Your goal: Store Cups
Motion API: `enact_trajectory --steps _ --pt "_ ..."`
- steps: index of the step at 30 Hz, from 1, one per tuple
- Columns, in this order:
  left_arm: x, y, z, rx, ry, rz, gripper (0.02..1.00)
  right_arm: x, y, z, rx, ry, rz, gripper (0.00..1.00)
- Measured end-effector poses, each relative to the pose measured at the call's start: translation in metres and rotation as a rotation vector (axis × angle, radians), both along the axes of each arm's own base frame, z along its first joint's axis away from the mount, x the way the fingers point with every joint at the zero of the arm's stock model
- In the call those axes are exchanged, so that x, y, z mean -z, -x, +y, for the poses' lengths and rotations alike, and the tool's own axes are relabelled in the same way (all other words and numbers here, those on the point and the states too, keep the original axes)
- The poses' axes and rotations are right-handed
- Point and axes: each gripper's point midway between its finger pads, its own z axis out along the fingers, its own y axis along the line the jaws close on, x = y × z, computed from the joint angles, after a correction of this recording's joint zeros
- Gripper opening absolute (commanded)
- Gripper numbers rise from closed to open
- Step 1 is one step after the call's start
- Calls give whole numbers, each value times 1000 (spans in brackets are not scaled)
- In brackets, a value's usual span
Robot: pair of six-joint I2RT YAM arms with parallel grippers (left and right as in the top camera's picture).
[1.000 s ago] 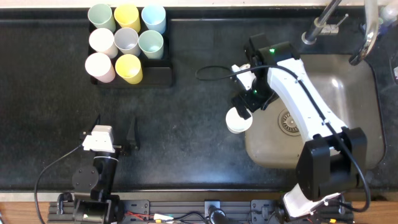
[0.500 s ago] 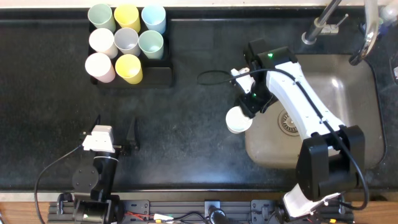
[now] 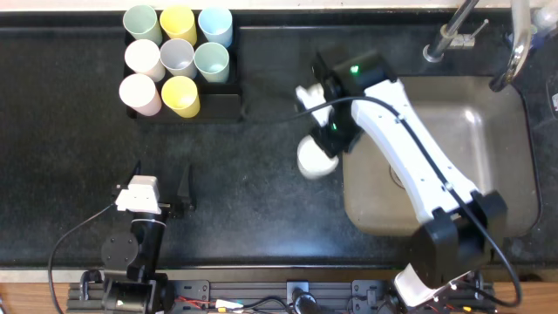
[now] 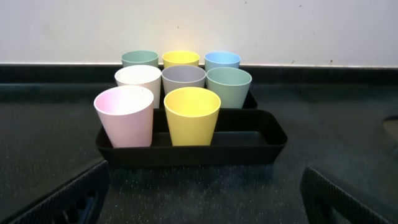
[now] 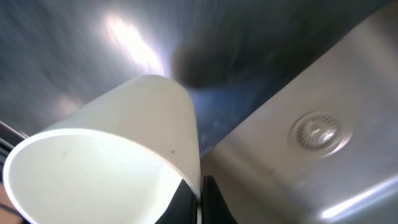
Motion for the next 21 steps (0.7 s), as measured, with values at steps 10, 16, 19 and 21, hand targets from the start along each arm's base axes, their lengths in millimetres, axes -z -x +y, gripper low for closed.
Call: enact_trajectory --steps 10,16,19,21 --pt "0 0 0 0 0 1 1000 -123 -62 66 3 -134 -363 40" --pt "0 0 0 0 0 1 1000 -110 -81 112 -40 -142 -412 42" --pt "0 0 0 0 0 1 1000 -99 -91 134 -52 -161 -429 42" --pt "0 0 0 0 0 0 1000 -90 -97 145 -55 -170 -433 45"
